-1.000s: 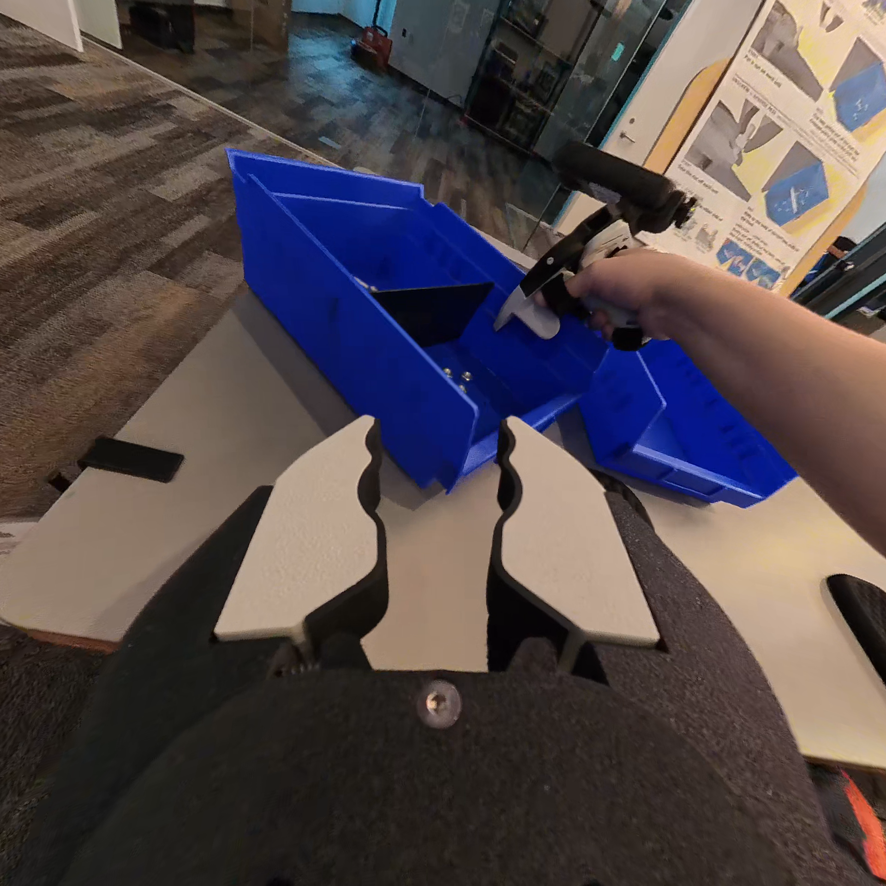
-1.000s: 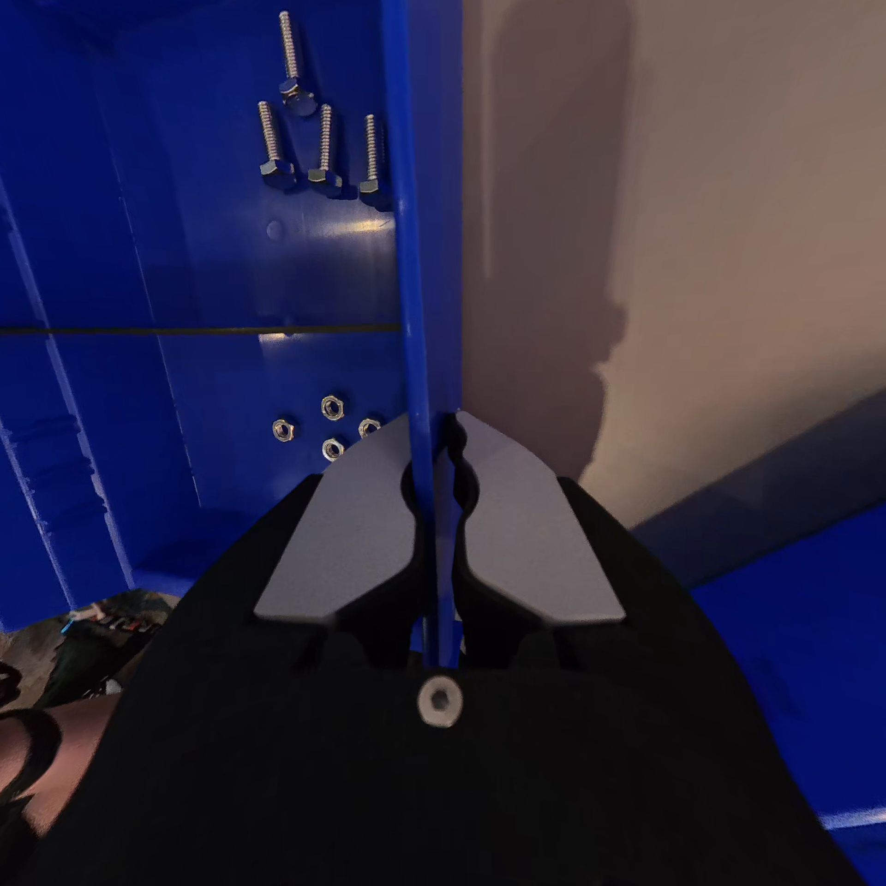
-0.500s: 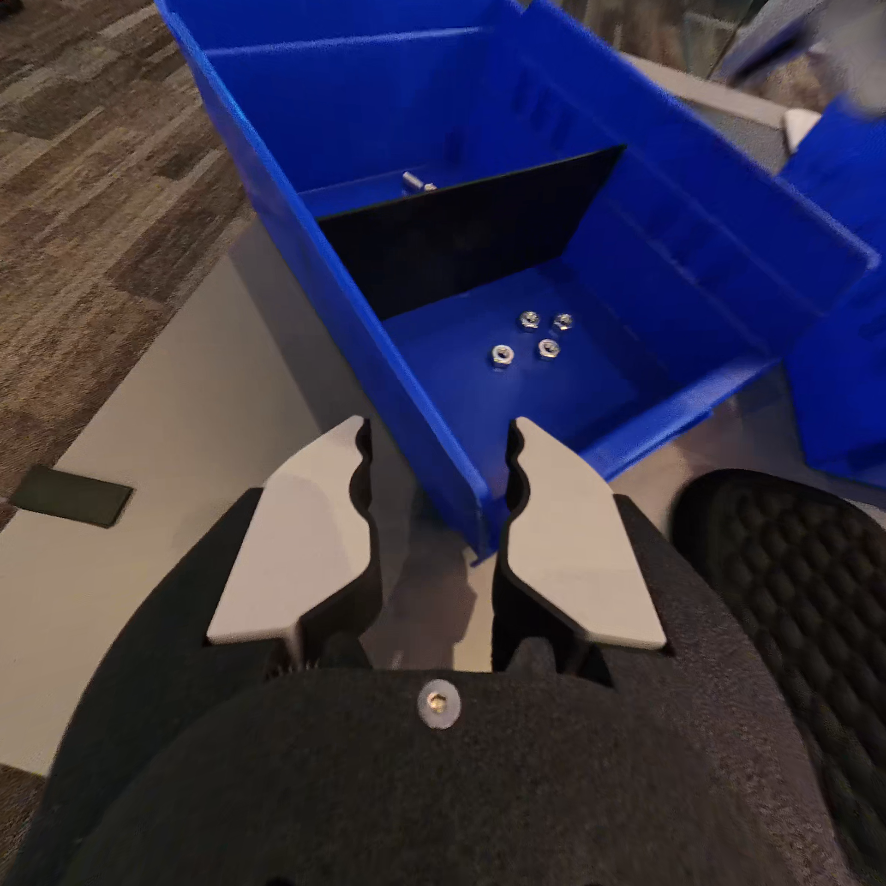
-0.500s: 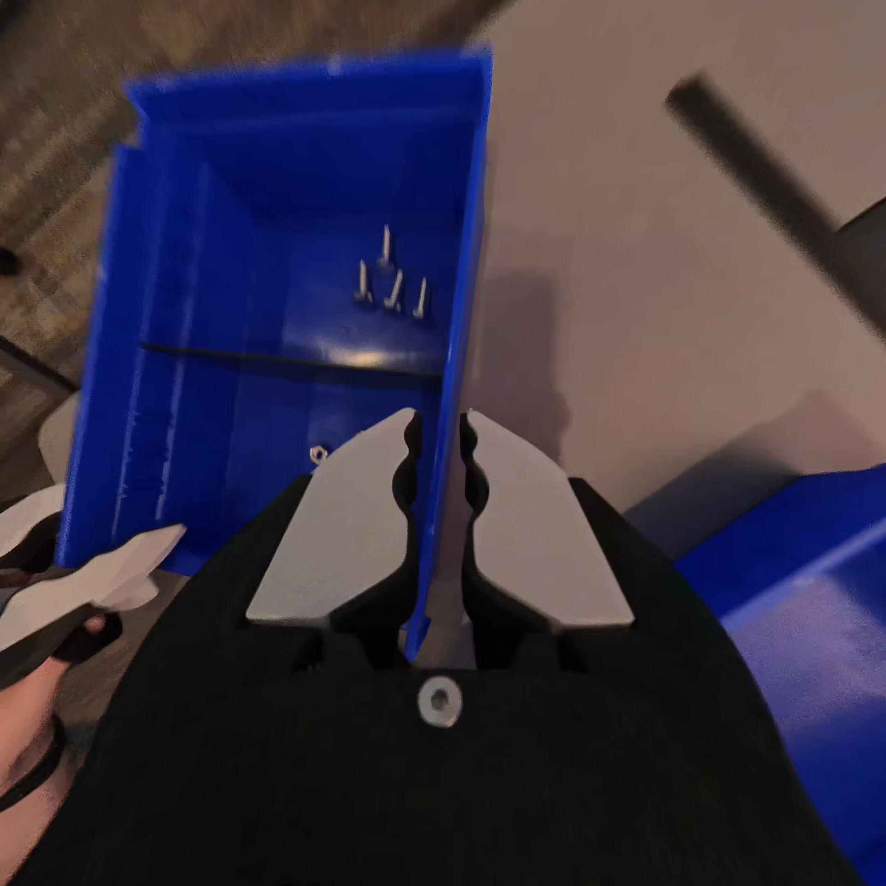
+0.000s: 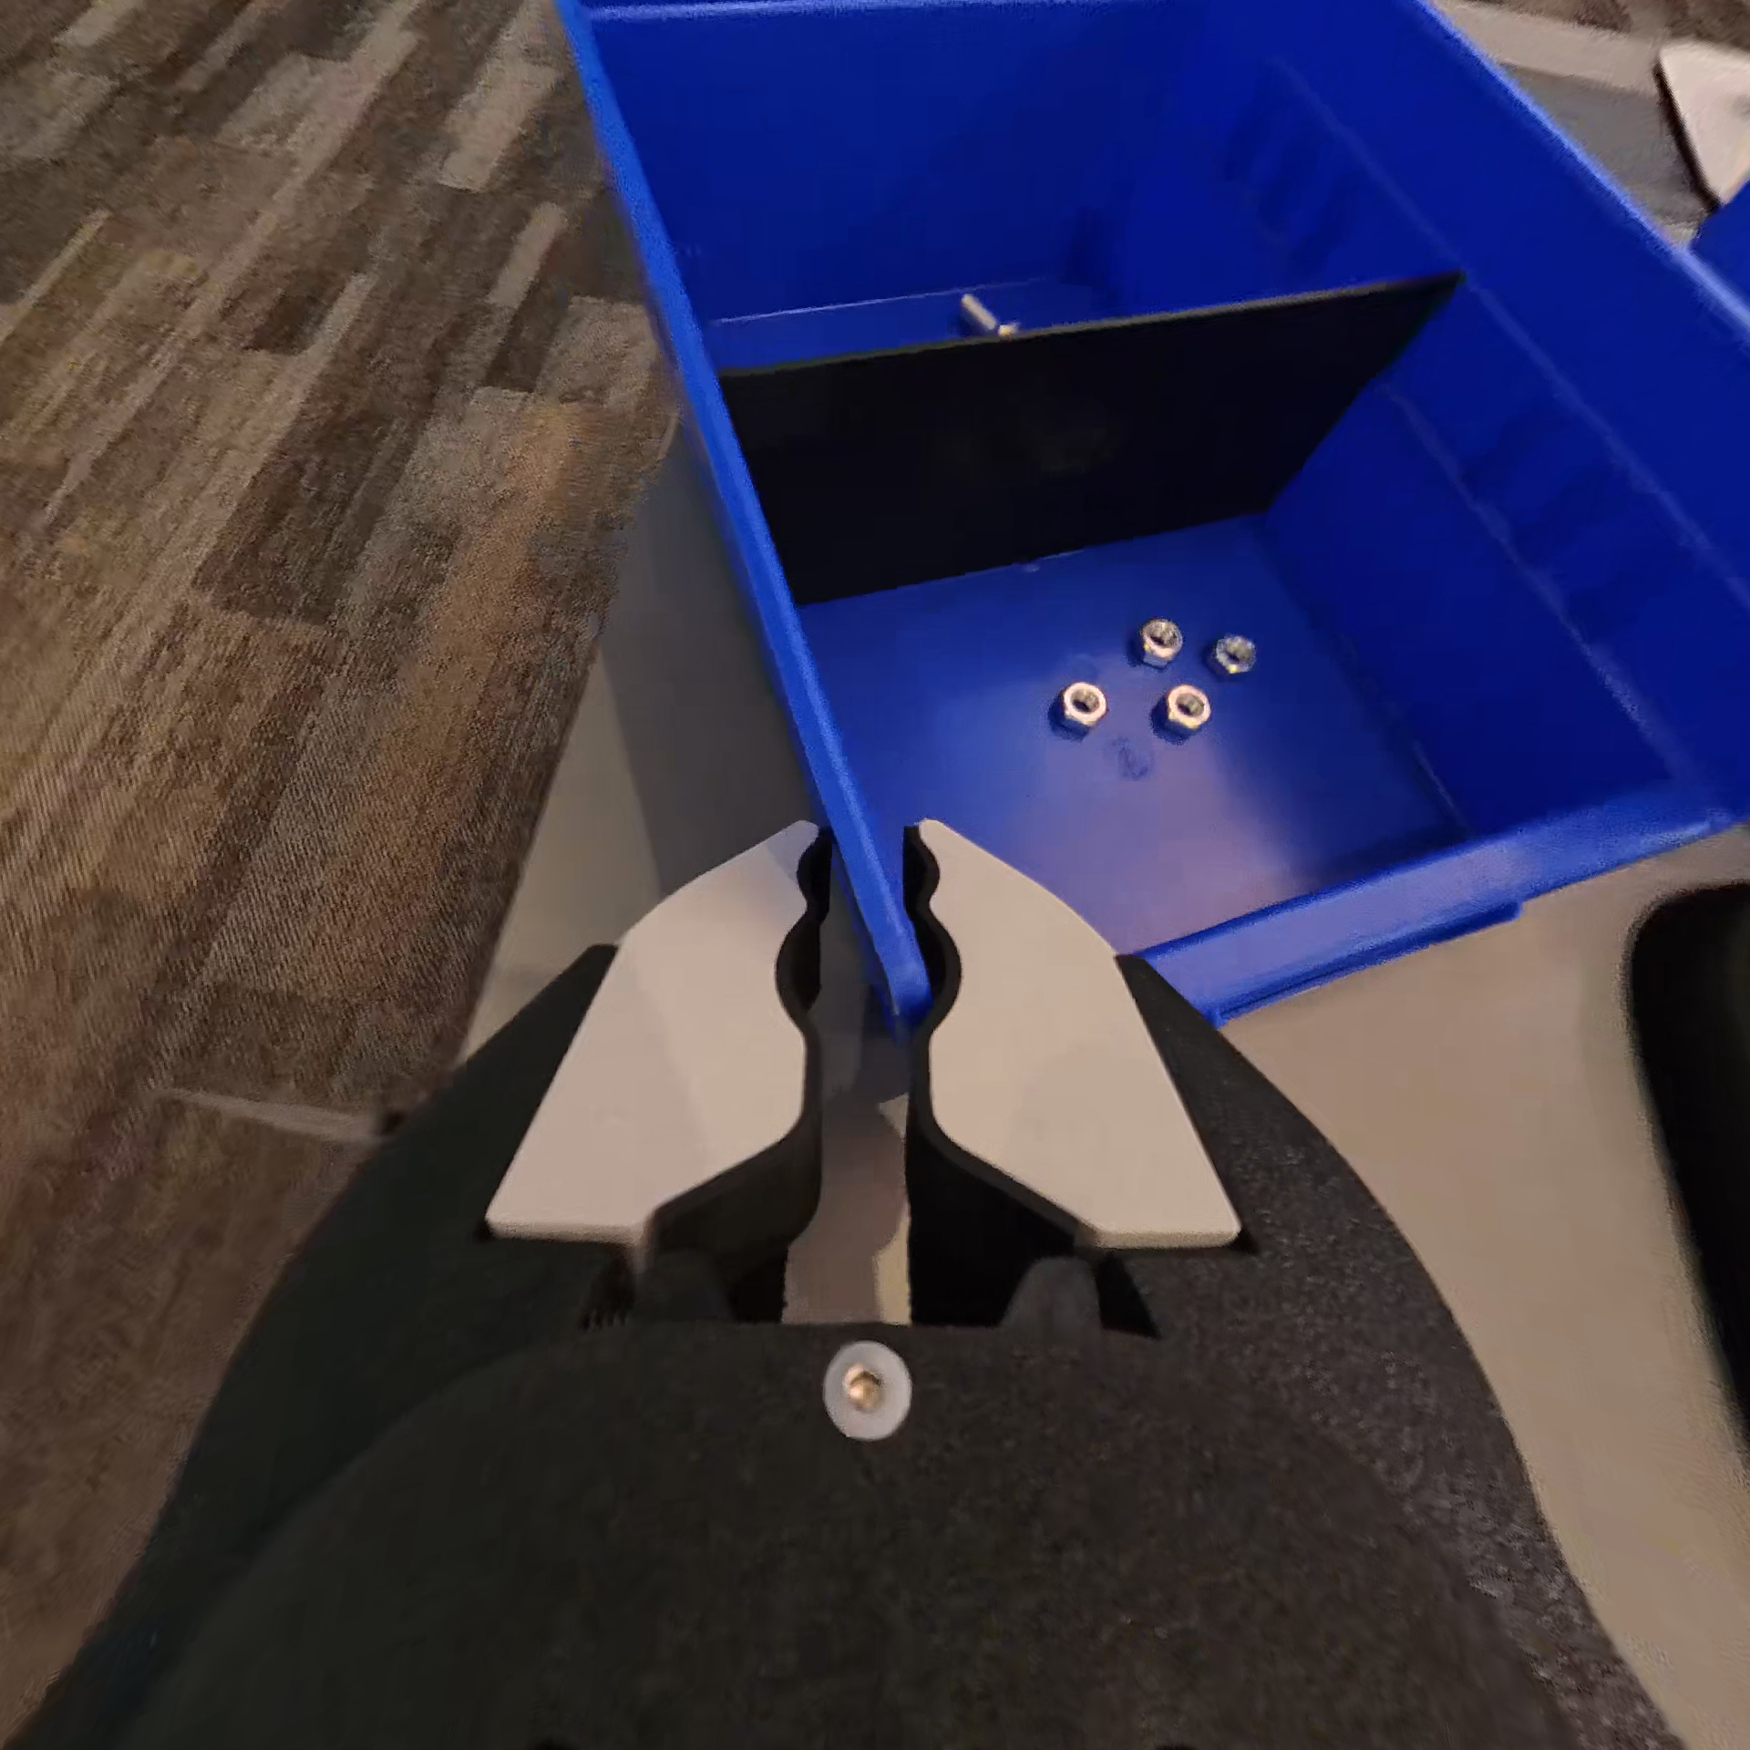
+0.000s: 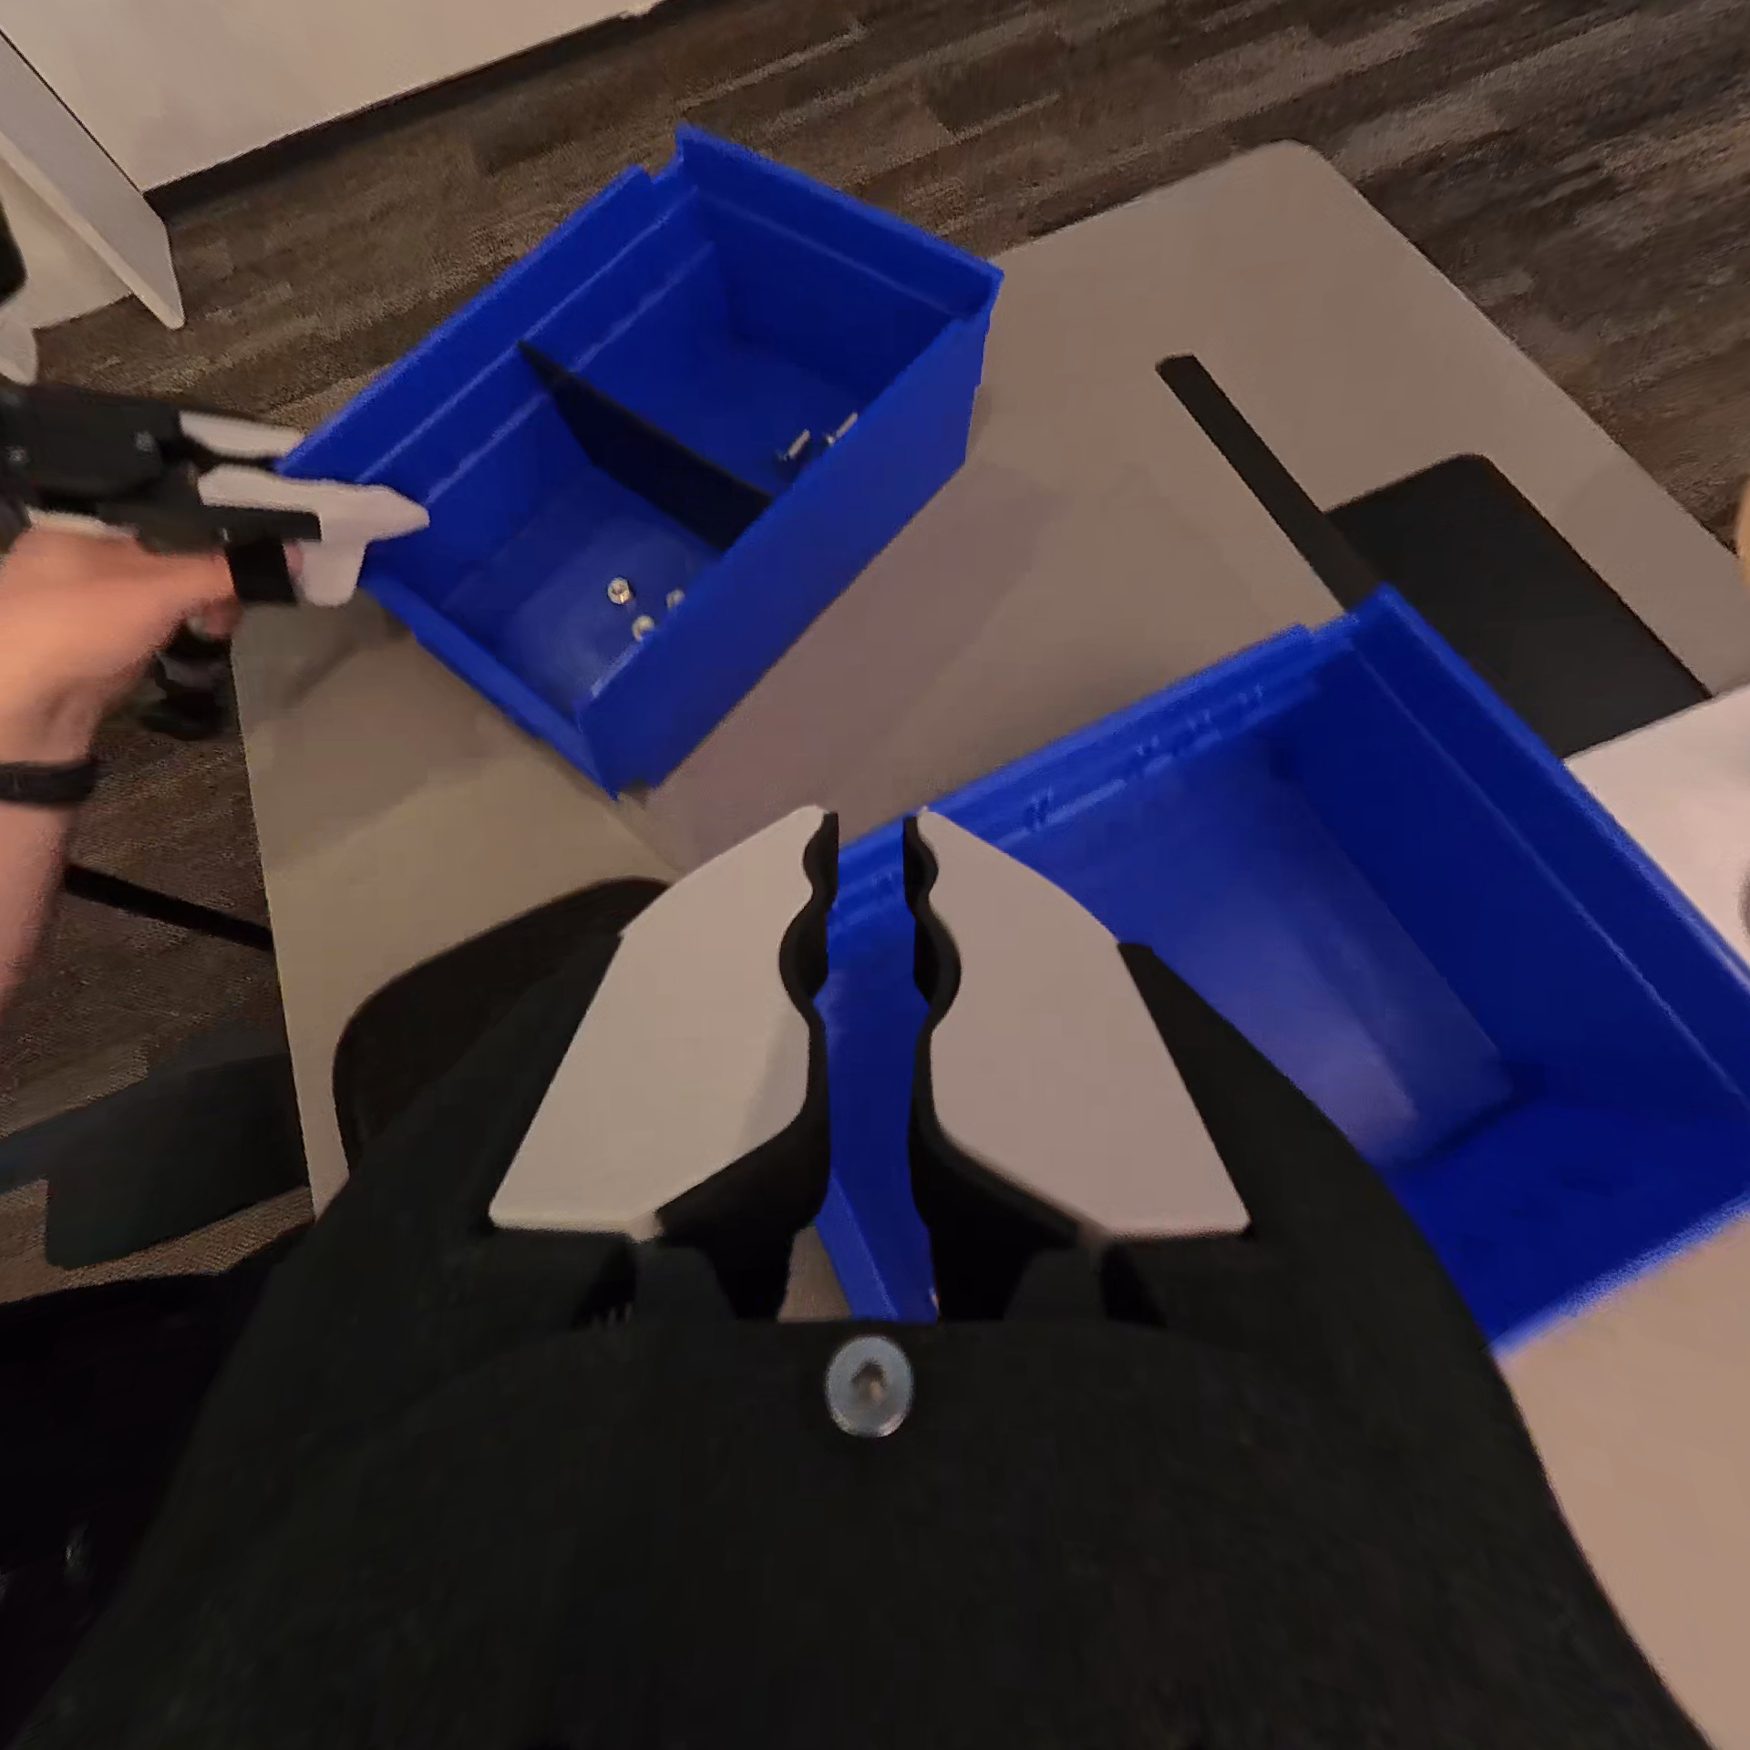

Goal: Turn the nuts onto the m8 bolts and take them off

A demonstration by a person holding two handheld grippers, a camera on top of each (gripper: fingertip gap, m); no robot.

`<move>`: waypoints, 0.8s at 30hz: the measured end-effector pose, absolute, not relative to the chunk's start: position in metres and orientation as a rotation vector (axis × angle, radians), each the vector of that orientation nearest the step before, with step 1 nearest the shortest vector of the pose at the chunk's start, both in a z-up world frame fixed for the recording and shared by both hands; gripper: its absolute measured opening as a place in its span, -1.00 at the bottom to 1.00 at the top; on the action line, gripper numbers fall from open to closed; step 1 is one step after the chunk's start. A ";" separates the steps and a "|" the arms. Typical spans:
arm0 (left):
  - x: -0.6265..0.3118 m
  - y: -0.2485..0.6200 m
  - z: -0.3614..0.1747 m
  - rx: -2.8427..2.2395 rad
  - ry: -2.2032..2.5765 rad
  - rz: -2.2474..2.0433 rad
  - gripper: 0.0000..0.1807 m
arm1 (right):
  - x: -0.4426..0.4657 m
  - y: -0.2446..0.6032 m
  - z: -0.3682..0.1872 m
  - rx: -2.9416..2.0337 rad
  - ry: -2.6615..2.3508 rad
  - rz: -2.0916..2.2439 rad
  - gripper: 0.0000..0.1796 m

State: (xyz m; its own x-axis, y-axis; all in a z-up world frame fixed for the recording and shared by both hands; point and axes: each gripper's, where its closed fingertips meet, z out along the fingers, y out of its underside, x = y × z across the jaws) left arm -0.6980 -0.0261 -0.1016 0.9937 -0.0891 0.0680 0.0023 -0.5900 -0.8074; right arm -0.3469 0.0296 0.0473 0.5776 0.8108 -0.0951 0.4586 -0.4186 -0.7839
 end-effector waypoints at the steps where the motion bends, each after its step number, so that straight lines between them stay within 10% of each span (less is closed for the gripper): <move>1: -0.701 -0.022 -0.102 -2.205 0.140 -0.126 -0.84 | -0.335 0.024 0.045 -2.077 -1.006 0.606 -0.86; 24: -0.737 0.041 -0.102 -2.185 0.679 -0.330 -0.83 | -0.161 -0.004 -0.013 -2.336 -0.575 0.436 -0.81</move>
